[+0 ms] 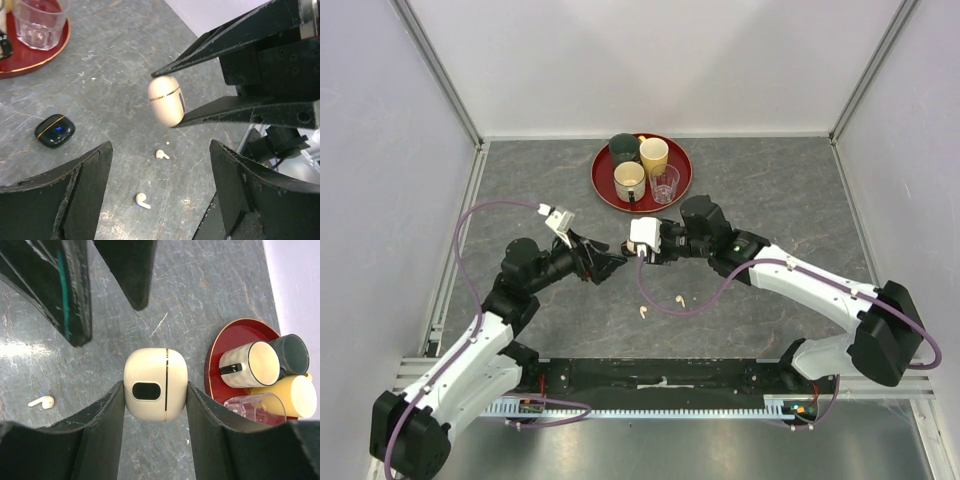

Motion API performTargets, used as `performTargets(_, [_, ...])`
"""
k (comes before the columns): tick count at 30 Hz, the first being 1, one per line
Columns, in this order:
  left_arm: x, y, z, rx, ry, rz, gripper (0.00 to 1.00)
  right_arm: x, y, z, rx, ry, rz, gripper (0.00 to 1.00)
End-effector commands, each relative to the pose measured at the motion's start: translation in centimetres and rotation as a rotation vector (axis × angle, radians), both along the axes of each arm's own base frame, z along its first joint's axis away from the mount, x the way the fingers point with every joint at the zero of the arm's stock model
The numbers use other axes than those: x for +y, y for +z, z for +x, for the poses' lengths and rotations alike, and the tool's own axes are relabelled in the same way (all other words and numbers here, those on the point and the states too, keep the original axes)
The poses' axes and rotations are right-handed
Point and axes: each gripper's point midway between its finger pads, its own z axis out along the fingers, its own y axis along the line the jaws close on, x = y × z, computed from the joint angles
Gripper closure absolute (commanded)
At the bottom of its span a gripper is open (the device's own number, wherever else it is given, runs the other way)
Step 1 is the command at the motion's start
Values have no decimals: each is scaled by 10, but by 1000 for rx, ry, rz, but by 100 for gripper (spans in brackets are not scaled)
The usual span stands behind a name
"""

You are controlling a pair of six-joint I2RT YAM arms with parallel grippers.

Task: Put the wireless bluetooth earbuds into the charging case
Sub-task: Pick up the charging case at the center of the board.

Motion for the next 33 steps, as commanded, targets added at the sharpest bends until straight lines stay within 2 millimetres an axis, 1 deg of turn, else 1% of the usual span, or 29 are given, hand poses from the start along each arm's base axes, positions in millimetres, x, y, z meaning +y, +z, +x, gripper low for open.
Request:
performTargets(1, [-19, 50, -7, -100, -131, -102, 14, 5, 20, -6, -26, -49, 71, 89])
performTargets(4, [-21, 52, -4, -105, -131, -108, 14, 7, 21, -9, -25, -56, 81, 89])
performTargets(7, [-24, 52, -2, -98, -137, -119, 18, 9, 19, -11, -12, -68, 94, 88])
performTargets(8, [-25, 51, -1, -90, -139, -121, 19, 12, 25, -11, -23, -65, 118, 88])
performTargets(9, [-26, 49, -2, -82, -144, -121, 19, 13, 25, -12, -19, -66, 125, 88])
performTargets(10, [-26, 48, -2, -75, -147, -124, 22, 15, 30, -12, -16, -70, 148, 88])
performTargets(14, [-27, 44, -2, -57, -151, -125, 24, 18, 36, -14, -20, -66, 179, 87])
performTargets(19, [-28, 43, -1, -55, -153, -126, 25, 22, 38, -18, -18, -46, 189, 87])
performTargets(27, [-34, 40, 0, -42, -183, -129, 39, 24, 43, -25, -20, -18, 209, 86])
performTargets(28, [-34, 40, 1, -42, -183, -131, 44, 24, 43, -26, -19, -13, 209, 86])
performTargets(33, [-35, 40, 2, -40, -186, -134, 48, 25, 44, -28, -23, -4, 211, 85])
